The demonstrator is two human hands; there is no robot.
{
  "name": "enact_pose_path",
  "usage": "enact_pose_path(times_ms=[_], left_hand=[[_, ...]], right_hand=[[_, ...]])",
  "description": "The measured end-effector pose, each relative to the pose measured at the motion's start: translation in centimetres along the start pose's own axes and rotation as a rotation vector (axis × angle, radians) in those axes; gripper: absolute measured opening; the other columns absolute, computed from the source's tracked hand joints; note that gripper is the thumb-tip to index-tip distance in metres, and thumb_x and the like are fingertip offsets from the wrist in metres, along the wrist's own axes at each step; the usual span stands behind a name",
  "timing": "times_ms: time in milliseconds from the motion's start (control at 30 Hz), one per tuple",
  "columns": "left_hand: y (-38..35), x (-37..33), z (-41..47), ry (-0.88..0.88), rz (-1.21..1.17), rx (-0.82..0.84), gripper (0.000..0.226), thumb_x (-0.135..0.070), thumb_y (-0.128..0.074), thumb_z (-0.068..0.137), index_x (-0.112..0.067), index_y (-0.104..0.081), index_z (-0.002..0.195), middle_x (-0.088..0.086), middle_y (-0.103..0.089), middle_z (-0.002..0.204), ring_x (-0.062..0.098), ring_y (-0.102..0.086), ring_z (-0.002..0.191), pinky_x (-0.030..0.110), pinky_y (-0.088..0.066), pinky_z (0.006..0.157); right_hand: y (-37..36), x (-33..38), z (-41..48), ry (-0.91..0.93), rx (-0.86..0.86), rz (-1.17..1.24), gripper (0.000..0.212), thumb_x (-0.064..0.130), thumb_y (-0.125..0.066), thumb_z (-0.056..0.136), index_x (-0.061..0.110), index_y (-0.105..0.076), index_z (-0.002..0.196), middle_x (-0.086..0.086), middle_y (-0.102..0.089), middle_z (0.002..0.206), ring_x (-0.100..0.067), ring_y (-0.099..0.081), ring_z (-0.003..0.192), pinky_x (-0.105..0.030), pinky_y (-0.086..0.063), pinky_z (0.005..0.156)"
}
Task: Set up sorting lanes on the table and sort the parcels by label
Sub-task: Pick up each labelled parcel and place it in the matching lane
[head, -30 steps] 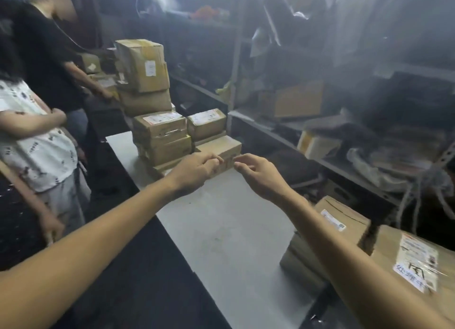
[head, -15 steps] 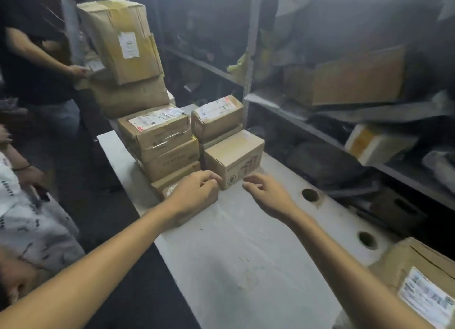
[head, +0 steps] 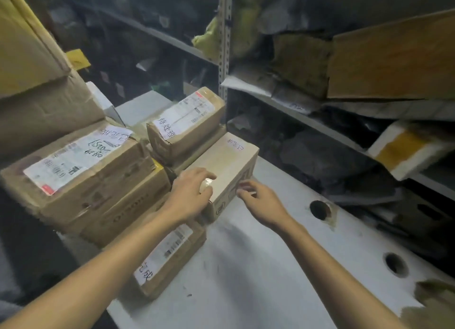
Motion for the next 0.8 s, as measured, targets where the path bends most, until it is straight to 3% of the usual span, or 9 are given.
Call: enact_pose_path(times_ms=[100,167,267,333,433,533,667,800], left_hand=[[-1.3,1.6,3.2,-0.013,0.1,0.038,0.04,-0.023,-0.051,0.094,-0.026,-0.051,0.135,0.012,-0.026,0.156,0.027,-0.016,0.144,0.042,-0.013,0.116],[-2.9,2.7,4.5,-0.004,0.167,0.095,0.045,-0.037,-0.05,0.093,-0.028,-0.043,0.137,0.014,-0.018,0.159,0.03,-0.013,0.144,0.043,-0.012,0.115],[-4.4,2.7,5.6,-0.015,0.353,0.086,0.078,-0.07,-0.041,0.073,-0.026,-0.041,0.138,0.018,-0.024,0.154,0.037,-0.021,0.136,0.049,-0.016,0.107],[-5.2,2.1,6.1,-0.045,0.422,0.054,0.098,-0.078,-0.04,0.056,-0.02,-0.047,0.135,0.025,-0.036,0.142,0.038,-0.031,0.123,0.049,-0.022,0.096],[-5.3,1.8,6.7,-0.083,0.418,-0.032,0.096,-0.074,-0.045,0.049,-0.017,-0.052,0.126,0.022,-0.046,0.123,0.035,-0.036,0.108,0.048,-0.031,0.087],[-5.4,1.5,6.8,-0.109,0.435,-0.064,0.093,-0.07,-0.052,0.048,-0.019,-0.049,0.125,0.02,-0.045,0.119,0.039,-0.037,0.111,0.051,-0.034,0.088],[-6.1,1.4,6.8,-0.121,0.448,-0.007,0.089,-0.06,-0.062,0.05,-0.023,-0.042,0.128,0.016,-0.041,0.12,0.045,-0.035,0.12,0.054,-0.031,0.095],[-6.6,0.5,6.8,-0.221,0.46,0.08,0.09,-0.054,-0.065,0.059,-0.029,-0.032,0.139,0.013,-0.032,0.13,0.045,-0.022,0.132,0.054,-0.018,0.108]], right_hand=[[-1.2,-0.6,3.1,-0.063,-0.011,0.005,0.048,0.033,-0.055,0.099,0.02,-0.046,0.144,-0.003,-0.055,0.143,-0.022,-0.057,0.122,-0.039,-0.048,0.103],[-1.8,-0.8,4.7,-0.088,-0.038,0.019,0.054,0.032,-0.058,0.097,0.019,-0.041,0.147,-0.004,-0.052,0.145,-0.023,-0.054,0.125,-0.035,-0.043,0.104],[-2.4,-0.8,6.4,-0.1,-0.066,0.032,0.054,0.027,-0.062,0.094,0.022,-0.042,0.144,-0.004,-0.048,0.144,-0.021,-0.049,0.128,-0.027,-0.038,0.1],[-2.6,-0.9,7.0,-0.111,-0.083,0.037,0.052,0.024,-0.063,0.091,0.025,-0.044,0.14,-0.003,-0.048,0.138,-0.019,-0.05,0.124,-0.025,-0.037,0.096],[-2.4,-1.1,7.4,-0.101,-0.111,0.028,0.047,0.02,-0.061,0.091,0.027,-0.045,0.134,0.006,-0.05,0.132,-0.015,-0.048,0.123,-0.025,-0.037,0.095],[-2.0,-1.6,7.2,-0.114,-0.121,0.008,0.04,0.024,-0.058,0.091,0.035,-0.047,0.128,0.008,-0.048,0.128,-0.015,-0.054,0.116,-0.027,-0.04,0.094],[-1.0,-2.5,6.8,-0.163,-0.155,-0.016,0.035,0.028,-0.056,0.094,0.037,-0.043,0.125,0.003,-0.035,0.13,-0.022,-0.062,0.1,-0.027,-0.043,0.079],[1.0,-2.9,5.7,-0.154,-0.276,-0.036,0.057,0.027,-0.057,0.093,0.026,-0.034,0.145,-0.002,-0.023,0.149,-0.027,-0.046,0.126,-0.031,-0.043,0.095]])
Point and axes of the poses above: each hand's wrist, its own z-axis towards the middle knuckle, its own y-axis out of the back of the hand, x = y × z, the point moved 10 cm from there along z, towards the middle knuckle
